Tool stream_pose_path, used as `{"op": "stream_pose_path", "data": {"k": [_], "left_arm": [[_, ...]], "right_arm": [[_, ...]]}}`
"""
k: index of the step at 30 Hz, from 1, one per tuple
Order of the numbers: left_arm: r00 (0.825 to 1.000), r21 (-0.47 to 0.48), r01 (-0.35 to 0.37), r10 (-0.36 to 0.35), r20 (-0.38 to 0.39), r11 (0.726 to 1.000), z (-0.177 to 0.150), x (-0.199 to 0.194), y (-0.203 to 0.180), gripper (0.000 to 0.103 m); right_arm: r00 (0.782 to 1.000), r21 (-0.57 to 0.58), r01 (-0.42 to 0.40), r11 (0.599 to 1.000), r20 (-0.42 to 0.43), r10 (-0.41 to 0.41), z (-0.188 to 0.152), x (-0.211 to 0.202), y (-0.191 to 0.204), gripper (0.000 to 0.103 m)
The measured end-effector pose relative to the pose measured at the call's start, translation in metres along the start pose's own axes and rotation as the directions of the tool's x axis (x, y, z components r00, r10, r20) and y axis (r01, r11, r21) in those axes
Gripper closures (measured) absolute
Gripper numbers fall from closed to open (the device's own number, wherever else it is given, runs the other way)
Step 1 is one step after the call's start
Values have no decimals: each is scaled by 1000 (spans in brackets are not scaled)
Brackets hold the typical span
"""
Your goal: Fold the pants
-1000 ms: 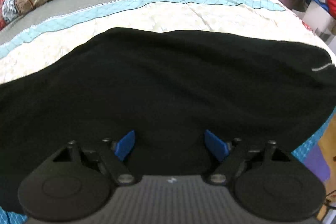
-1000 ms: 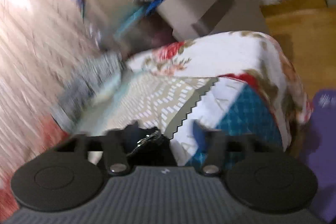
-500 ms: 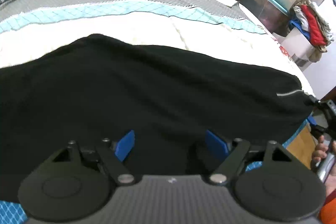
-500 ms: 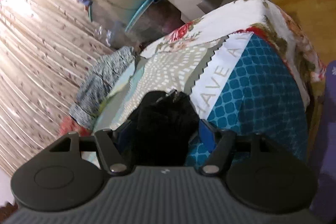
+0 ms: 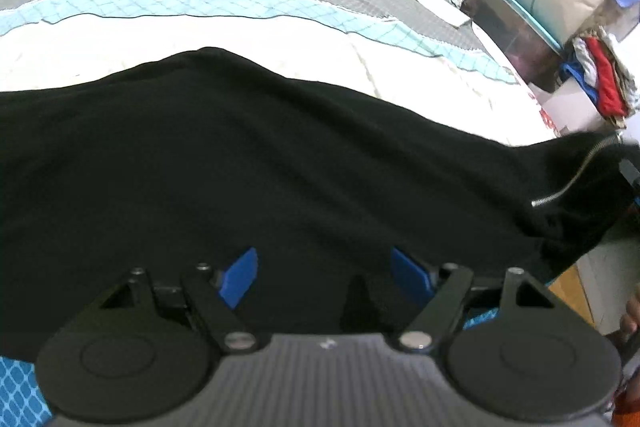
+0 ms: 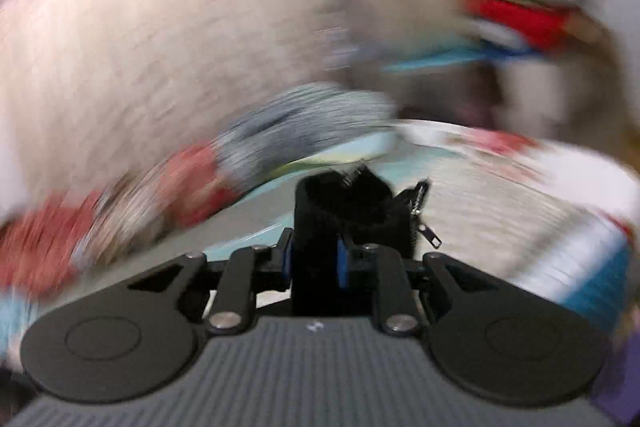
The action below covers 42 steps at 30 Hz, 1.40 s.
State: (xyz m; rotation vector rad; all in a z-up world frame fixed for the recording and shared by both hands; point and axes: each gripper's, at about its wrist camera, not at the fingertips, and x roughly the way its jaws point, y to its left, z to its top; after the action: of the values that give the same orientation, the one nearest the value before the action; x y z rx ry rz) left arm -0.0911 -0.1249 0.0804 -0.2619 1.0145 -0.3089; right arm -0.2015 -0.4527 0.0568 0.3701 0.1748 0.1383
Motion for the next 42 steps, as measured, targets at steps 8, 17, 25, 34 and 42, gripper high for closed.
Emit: {"op": "stream_pose_path", "data": {"k": [8,17,25,34,42], "left_arm": [[1000,-26,-19,20,22,999,-10,-22,21,29],[993,-104,-44,56,108,994,-29,-88,83,27],[978,-289,-90,140,157,953,-58,-132,148,27],[944,-340,-251,307,122,906,-67,-138,175,27],[910,-210,-397,413,37,893,-70,-107,142,27]], "right_arm": [[907,-378,-291,879,-401,128,-95,65,132,76],[914,-476,-305,825,-391,112,-93,41,155,38],[898,-216,-296,930,-394,195,-80,44,136,49],[891,-166,-129,978,-453,40,-111,71,168,52],[898,-32,-127,991,-427,101,-89,38,210,51]]}}
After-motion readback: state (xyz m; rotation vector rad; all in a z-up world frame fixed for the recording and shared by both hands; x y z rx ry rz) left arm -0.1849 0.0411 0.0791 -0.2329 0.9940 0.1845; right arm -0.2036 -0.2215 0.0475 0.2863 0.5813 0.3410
